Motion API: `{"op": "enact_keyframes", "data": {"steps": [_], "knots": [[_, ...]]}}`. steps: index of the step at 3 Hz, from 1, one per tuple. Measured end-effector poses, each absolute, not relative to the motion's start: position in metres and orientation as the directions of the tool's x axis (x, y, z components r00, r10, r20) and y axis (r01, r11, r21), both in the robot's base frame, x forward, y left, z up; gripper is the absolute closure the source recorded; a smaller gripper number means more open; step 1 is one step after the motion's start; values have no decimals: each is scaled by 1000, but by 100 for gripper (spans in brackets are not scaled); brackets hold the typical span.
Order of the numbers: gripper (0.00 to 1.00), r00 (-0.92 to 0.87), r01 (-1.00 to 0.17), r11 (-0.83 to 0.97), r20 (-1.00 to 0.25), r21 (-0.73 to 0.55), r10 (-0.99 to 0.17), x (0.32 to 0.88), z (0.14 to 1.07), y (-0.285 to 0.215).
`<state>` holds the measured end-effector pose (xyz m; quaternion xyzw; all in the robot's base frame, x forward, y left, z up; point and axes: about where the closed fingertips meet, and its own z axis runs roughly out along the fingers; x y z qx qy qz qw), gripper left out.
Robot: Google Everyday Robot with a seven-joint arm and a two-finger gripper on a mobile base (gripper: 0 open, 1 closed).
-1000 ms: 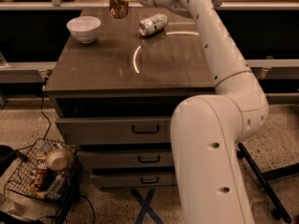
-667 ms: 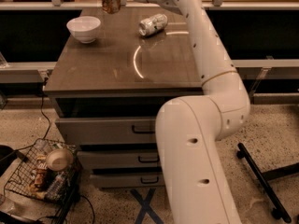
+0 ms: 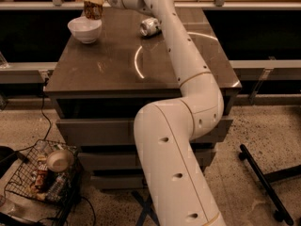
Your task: Place orange can into white bowl
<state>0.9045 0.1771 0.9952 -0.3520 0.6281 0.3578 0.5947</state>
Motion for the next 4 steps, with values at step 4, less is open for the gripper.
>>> {"op": "enact_keyframes", "data": {"steps": [4], "knots": [[100,-101,-890,453,-993,61,-66,902,949,218]]}}
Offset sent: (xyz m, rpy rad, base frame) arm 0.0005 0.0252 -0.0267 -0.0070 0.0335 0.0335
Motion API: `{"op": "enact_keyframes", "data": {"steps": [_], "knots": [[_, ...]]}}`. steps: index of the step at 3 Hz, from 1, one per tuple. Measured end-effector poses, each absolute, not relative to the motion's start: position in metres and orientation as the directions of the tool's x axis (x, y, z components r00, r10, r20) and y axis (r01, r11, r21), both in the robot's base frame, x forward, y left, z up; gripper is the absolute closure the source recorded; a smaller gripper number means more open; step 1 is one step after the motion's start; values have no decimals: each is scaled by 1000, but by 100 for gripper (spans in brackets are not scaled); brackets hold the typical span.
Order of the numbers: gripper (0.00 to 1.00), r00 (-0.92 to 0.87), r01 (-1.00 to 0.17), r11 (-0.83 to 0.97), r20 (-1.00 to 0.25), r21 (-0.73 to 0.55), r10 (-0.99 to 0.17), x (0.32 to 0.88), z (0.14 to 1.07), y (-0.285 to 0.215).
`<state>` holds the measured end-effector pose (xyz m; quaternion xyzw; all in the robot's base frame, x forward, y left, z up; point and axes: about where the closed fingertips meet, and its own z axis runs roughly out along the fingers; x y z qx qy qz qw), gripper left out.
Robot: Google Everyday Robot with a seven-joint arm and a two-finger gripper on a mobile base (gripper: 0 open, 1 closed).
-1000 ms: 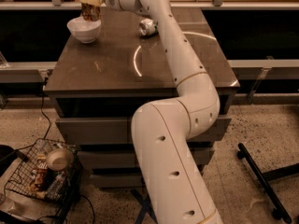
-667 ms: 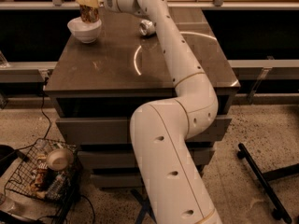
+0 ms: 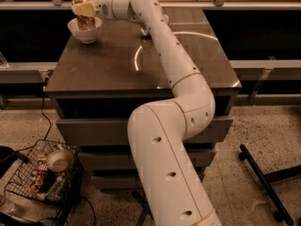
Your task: Place orange can into white bowl
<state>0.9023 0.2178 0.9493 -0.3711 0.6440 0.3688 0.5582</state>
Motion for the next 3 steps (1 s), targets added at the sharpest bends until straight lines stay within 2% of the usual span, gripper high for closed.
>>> {"op": "enact_keyframes", "data": {"steps": [1,3], "knots": [[100,-103,-893,445,-993,64,-64,904,936,225],[59,-107,-897,437,-992,67,-66,903,933,232]]}}
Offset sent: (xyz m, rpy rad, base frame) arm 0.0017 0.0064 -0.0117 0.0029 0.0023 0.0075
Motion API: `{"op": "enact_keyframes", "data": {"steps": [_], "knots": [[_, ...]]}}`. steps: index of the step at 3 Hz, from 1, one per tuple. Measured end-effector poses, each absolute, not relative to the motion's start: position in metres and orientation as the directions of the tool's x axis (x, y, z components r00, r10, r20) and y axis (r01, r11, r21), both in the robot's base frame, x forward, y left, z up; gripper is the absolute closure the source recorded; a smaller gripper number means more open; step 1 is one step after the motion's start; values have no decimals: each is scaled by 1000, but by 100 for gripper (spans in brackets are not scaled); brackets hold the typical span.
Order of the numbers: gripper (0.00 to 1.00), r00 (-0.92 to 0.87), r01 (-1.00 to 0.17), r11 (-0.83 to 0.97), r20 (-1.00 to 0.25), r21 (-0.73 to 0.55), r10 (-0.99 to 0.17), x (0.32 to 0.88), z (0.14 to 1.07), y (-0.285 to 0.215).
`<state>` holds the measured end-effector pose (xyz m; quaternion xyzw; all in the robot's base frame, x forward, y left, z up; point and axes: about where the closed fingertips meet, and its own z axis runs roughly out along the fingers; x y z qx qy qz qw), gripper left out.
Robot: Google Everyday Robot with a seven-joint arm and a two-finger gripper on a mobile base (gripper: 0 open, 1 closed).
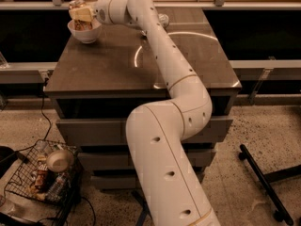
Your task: Place orange can into white bowl
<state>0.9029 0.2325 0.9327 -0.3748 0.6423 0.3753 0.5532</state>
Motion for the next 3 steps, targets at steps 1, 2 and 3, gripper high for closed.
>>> {"op": "enact_keyframes", "data": {"steps": [1,2,3], "knots": [[28,-110,-899,433,-992,70,-68,902,930,237],[5,-111,-900,430,-991,71,-69,902,929,240],[0,-113,-901,427,-991,72,-70,901,927,242]]}}
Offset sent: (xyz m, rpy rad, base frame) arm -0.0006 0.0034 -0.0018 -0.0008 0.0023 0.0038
